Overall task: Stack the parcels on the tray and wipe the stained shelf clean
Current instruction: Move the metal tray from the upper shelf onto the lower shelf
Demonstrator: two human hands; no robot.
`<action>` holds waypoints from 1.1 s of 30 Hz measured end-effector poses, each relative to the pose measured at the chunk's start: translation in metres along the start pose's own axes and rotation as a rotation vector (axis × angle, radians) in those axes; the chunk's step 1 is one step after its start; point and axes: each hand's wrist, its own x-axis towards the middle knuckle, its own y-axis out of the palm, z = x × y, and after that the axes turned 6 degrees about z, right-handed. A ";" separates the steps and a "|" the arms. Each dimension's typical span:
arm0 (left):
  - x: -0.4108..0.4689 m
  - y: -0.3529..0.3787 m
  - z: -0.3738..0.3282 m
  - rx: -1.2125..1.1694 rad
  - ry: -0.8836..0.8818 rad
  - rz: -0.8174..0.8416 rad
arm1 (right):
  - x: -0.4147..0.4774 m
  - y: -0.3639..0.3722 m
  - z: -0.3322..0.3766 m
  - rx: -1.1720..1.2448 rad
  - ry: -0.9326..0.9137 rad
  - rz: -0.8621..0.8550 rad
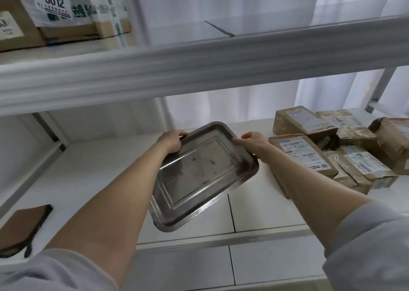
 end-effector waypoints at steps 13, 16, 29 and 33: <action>0.016 0.032 -0.006 0.074 -0.107 -0.163 | 0.032 0.022 -0.038 -0.122 0.130 0.007; 0.011 0.026 0.004 0.092 -0.216 -0.163 | 0.037 0.025 -0.045 -0.145 0.167 -0.029; -0.021 0.040 0.023 0.205 -0.385 0.234 | 0.037 0.030 -0.049 -0.346 0.197 -0.149; -0.033 0.037 0.012 0.186 -0.381 0.303 | 0.034 0.028 -0.051 -0.423 0.198 -0.101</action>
